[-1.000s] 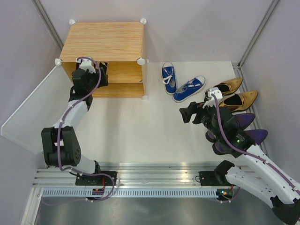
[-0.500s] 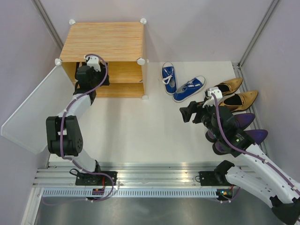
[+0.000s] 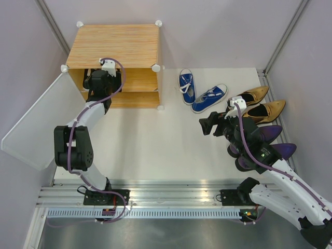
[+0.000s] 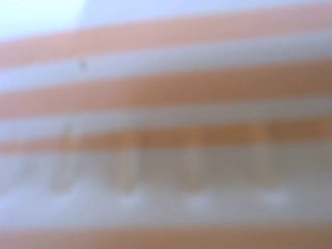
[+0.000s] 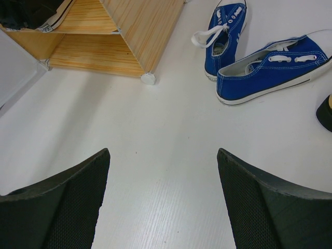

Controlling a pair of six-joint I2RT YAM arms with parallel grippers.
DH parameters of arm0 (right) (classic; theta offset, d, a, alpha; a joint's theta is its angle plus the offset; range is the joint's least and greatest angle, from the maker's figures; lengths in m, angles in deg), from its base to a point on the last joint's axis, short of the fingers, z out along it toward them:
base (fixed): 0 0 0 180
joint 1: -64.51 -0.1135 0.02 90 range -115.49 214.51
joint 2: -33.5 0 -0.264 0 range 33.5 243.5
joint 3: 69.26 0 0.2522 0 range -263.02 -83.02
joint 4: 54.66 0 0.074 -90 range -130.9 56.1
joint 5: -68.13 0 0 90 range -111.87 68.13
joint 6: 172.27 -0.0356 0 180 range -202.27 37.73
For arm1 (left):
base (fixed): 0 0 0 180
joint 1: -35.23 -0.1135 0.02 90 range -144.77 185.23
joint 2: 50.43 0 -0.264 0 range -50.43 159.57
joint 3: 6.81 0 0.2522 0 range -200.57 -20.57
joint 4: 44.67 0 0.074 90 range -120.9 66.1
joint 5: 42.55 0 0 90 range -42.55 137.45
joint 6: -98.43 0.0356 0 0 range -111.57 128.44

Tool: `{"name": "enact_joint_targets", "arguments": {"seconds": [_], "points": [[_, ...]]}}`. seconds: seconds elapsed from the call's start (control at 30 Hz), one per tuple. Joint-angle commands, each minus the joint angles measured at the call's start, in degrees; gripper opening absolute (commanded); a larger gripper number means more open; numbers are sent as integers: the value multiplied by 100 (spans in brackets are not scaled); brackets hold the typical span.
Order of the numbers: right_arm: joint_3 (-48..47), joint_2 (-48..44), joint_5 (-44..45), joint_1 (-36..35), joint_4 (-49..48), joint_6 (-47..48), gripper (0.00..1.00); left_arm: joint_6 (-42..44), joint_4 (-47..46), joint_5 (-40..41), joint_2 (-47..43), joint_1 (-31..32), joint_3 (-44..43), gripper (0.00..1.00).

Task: Place and organize the shoes in the shoe cabinet

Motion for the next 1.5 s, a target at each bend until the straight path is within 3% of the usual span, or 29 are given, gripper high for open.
{"name": "enact_joint_targets", "arguments": {"seconds": [0.0, 0.2, 0.57, 0.7, 1.0, 1.33, 1.47], "points": [[-45, -33, 69, 19, -189, 54, 87, 350, 279, 306, 208, 44, -84, 72], [-45, -42, 34, 36, -206, 54, 88, 166, 376, 447, 287, 44, -66, 85], [-27, -33, 17, 71, -224, 36, 88, -256, 480, 465, 401, 88, -57, 90], [-19, -42, -10, 89, -241, 27, 88, -520, 499, 543, 454, 88, 4, 99], [-1, -42, -19, 124, -250, 27, 88, -687, 358, 965, 463, 167, 180, 98], [17, -68, -80, 177, -276, 18, 88, -1258, -941, 904, 33, 167, 1243, 95], [25, -86, -80, 186, -285, 1, 88, -1276, -1031, 842, -3, 167, 1340, 95]]}}
